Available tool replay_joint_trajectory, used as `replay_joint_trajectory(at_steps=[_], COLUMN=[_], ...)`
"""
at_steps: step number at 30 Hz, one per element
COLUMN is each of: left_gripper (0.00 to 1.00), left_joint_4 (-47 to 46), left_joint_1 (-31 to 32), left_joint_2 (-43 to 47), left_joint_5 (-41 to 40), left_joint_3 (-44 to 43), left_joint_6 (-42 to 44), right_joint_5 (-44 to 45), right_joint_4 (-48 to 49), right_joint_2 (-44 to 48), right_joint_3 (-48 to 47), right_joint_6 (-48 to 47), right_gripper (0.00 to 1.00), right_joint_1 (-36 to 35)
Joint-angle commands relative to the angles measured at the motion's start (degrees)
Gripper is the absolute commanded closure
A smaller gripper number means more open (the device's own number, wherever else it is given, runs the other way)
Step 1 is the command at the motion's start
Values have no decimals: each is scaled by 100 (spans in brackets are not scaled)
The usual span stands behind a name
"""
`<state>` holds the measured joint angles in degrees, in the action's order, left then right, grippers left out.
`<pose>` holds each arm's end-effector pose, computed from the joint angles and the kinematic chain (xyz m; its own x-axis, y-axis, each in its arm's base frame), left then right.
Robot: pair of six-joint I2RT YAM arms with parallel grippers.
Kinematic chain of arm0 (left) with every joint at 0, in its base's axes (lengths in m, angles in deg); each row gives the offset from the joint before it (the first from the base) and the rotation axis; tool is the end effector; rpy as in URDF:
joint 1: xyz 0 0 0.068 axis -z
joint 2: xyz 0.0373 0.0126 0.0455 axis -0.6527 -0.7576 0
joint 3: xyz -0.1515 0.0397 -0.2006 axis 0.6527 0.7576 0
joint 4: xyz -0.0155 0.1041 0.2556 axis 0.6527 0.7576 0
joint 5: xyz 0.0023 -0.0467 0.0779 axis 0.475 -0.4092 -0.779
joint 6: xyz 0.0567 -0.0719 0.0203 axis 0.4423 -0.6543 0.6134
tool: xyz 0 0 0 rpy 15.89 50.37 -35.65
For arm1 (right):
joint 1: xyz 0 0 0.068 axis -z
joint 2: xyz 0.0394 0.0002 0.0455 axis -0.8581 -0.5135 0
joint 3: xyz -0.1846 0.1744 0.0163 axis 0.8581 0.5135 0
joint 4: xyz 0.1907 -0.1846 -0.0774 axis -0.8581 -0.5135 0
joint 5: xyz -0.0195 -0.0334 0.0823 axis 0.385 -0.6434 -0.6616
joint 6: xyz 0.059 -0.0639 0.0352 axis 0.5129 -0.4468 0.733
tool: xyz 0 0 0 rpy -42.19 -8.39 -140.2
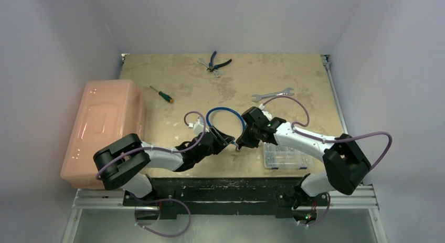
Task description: Unlock with the key
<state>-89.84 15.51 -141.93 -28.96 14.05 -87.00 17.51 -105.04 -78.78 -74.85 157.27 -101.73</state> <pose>0.1991 -0.2536 0.0861 -0.6748 -0.7008 -0.2313 -0.1818 0.4615 -0.8683 0.2386 0.2089 0.1240 -0.8314 0.4922 -0.2579 0.3578 0.8293 0.4292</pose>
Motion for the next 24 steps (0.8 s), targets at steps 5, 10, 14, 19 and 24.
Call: replay_joint_trajectory(at_steps=[5,10,14,19,24], left_gripper=[59,86,100,100,100], left_joint_4=[-517,-843,-1128,-1026,-1341], left_joint_1=[-73,-94,-97,-97,-104], left_joint_2=[-60,-289,-379,-125,-64], left_joint_5=[-158,-76,26,-183,-232], left_joint_3=[1,-8,49,141,327], left_joint_6=[-111,72,38,27,-92], right_joint_5=[-89,-110,-58,61,85], right_joint_4=[396,502,566,510,521], right_joint_2=[260,356,520,618,623], right_joint_3=[82,145,248,351,474], right_joint_6=[-116,-204,-224,-248,-283], right_gripper=[100,100,100,100,100], right_joint_1=[29,29,27,68,89])
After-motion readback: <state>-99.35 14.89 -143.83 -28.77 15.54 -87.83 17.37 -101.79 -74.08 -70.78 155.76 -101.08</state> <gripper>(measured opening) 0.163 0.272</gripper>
